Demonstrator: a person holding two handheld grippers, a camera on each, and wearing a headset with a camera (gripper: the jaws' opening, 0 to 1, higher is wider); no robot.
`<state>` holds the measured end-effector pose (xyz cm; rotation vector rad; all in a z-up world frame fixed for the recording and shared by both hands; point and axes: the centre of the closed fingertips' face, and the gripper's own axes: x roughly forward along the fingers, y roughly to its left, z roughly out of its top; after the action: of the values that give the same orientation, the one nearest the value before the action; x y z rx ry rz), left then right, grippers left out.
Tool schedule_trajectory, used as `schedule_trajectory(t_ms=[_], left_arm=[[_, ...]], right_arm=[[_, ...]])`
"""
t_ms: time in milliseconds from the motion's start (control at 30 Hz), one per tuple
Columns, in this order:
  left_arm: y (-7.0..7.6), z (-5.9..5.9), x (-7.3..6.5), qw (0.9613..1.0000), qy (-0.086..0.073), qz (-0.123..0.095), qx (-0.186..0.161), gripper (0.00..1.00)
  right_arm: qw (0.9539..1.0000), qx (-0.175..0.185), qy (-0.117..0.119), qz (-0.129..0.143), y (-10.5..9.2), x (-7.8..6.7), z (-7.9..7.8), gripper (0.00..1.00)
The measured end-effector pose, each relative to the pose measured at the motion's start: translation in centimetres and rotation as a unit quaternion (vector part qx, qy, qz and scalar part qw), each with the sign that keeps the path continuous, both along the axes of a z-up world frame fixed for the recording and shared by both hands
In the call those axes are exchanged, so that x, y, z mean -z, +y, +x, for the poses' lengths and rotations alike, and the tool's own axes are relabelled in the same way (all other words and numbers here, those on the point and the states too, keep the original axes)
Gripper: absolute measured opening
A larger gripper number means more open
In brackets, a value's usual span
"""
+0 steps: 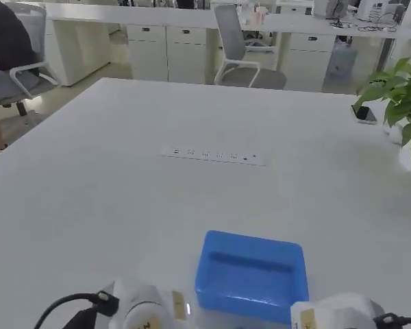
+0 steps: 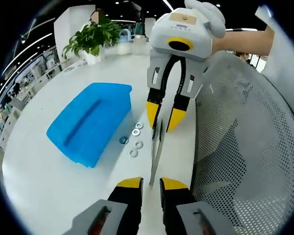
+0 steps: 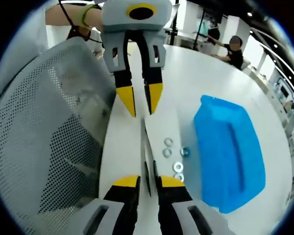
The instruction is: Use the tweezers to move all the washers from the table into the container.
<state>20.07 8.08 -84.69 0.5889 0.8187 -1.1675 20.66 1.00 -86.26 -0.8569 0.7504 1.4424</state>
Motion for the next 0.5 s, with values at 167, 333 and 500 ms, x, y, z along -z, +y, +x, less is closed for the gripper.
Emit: schedule_trajectory(t_ms=[167,333,500], left_arm=[[0.6,0.2,1.1,0.9991,-0.017,0.034,0.02,0.08],[0.5,0.0,1.4,0.9978,-0.03,0.042,0.041,0.0],[0.1,-0.2,-0.9,0.9982,-0.034,0.023,0.044,0.0]], right_arm=[[1.0,-0.005,-0.001,-0.001,0.1,0.1,0.0,0.09],[1.0,-0.003,-0.003,0.005,0.3,0.0,0.0,0.08],[0.9999,0.001,-0.006,0.011,0.2,0.0,0.0,0.07]])
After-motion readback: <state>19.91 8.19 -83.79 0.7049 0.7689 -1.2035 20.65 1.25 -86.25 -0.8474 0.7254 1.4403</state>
